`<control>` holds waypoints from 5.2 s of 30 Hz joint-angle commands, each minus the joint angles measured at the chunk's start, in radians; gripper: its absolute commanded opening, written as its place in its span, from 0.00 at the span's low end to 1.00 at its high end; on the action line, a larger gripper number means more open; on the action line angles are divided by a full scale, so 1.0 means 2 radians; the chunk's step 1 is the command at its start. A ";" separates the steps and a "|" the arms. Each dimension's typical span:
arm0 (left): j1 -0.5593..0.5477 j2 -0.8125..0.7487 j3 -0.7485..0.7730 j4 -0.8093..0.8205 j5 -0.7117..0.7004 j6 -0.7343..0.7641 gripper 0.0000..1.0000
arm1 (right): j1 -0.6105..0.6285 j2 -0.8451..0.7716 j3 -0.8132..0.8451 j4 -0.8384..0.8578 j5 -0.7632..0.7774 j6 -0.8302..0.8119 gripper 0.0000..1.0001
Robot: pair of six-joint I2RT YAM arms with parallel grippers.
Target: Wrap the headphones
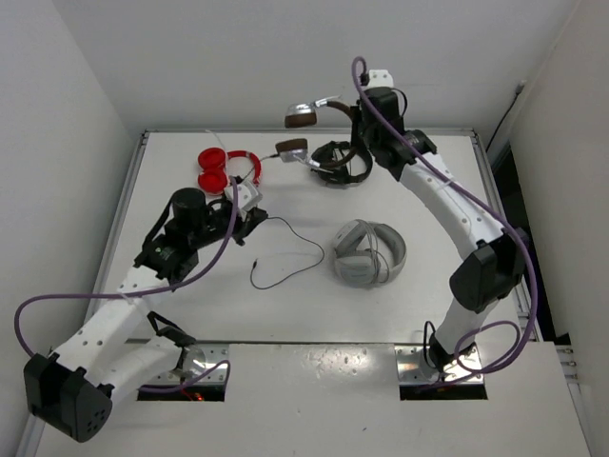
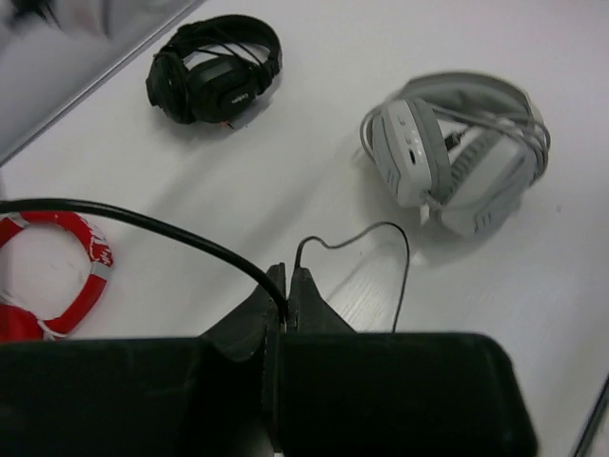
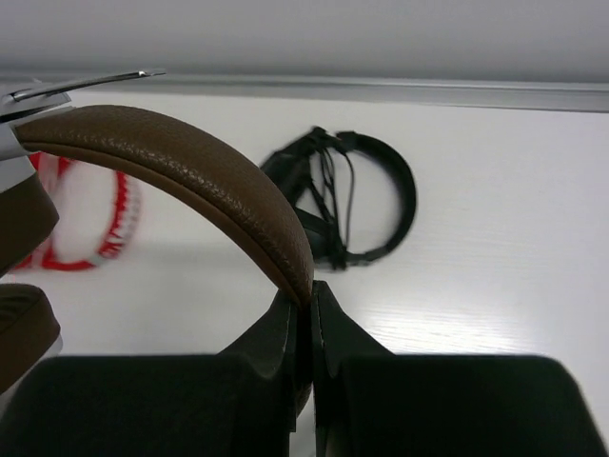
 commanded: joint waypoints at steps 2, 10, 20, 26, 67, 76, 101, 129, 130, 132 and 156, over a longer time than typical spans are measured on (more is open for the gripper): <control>0.000 -0.015 0.066 -0.180 0.052 0.139 0.00 | 0.021 0.007 -0.022 0.075 0.090 -0.080 0.00; -0.017 -0.015 0.167 -0.289 0.093 0.288 0.00 | 0.059 0.007 -0.074 0.141 0.108 -0.131 0.00; 0.004 0.017 0.255 -0.413 0.044 0.541 0.00 | 0.089 -0.019 -0.175 0.224 0.050 -0.301 0.00; 0.046 0.011 0.234 -0.335 0.044 0.583 0.00 | 0.058 -0.057 -0.192 0.183 -0.114 -0.347 0.00; 0.114 0.140 0.171 0.109 -0.026 0.294 0.00 | 0.091 0.025 -0.044 -0.102 -0.384 -0.418 0.00; 0.119 0.183 0.194 0.109 -0.012 0.179 0.00 | 0.100 0.015 -0.022 -0.118 -0.427 -0.418 0.00; 0.119 0.275 0.193 0.058 0.034 0.047 0.00 | 0.100 -0.034 -0.008 -0.062 -0.453 -0.374 0.00; 0.137 0.112 -0.003 0.038 0.107 -0.048 0.42 | -0.017 -0.044 -0.065 0.062 -0.314 -0.025 0.00; 0.137 0.112 -0.003 0.038 0.102 -0.048 0.46 | -0.022 -0.044 -0.065 0.062 -0.314 -0.025 0.00; 0.137 0.103 -0.009 0.042 0.087 -0.048 0.49 | -0.022 -0.049 -0.076 0.062 -0.307 -0.020 0.00; 0.137 0.231 0.012 -0.021 0.049 0.095 0.51 | 0.024 -0.113 -0.006 0.069 -0.228 -0.084 0.00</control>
